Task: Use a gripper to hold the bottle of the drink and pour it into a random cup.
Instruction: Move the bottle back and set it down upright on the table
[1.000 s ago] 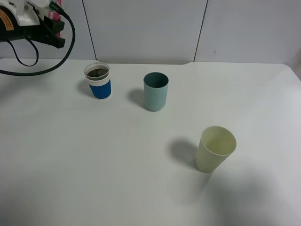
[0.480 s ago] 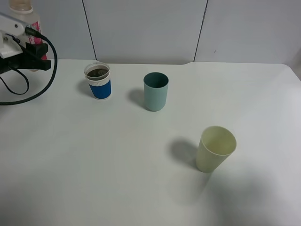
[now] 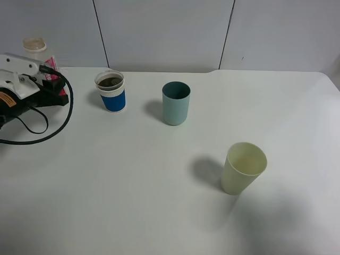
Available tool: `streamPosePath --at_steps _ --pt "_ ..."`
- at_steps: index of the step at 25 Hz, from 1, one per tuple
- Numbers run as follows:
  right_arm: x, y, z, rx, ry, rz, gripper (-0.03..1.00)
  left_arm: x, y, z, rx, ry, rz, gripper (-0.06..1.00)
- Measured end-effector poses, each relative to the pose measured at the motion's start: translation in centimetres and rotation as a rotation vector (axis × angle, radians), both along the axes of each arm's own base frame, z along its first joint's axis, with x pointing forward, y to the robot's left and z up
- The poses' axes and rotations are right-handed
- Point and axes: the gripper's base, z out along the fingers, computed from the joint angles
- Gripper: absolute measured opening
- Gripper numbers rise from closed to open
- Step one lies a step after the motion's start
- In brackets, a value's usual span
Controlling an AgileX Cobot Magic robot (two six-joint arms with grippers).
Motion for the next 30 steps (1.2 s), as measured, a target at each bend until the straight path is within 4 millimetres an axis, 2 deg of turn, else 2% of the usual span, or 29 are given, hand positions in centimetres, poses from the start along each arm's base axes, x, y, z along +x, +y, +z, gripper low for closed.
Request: streamPosePath --at_steps 9,18,30 --pt "0.0 0.0 0.0 0.000 0.000 0.000 1.00 -0.3 0.2 -4.8 0.007 0.123 0.020 0.33" --pt "0.0 0.0 0.0 0.000 0.000 0.000 1.00 -0.2 0.1 -5.7 0.022 0.087 0.009 0.33" --pt "0.0 0.0 0.0 0.000 0.000 0.000 1.00 2.0 0.1 -6.8 0.012 0.023 -0.017 0.33"
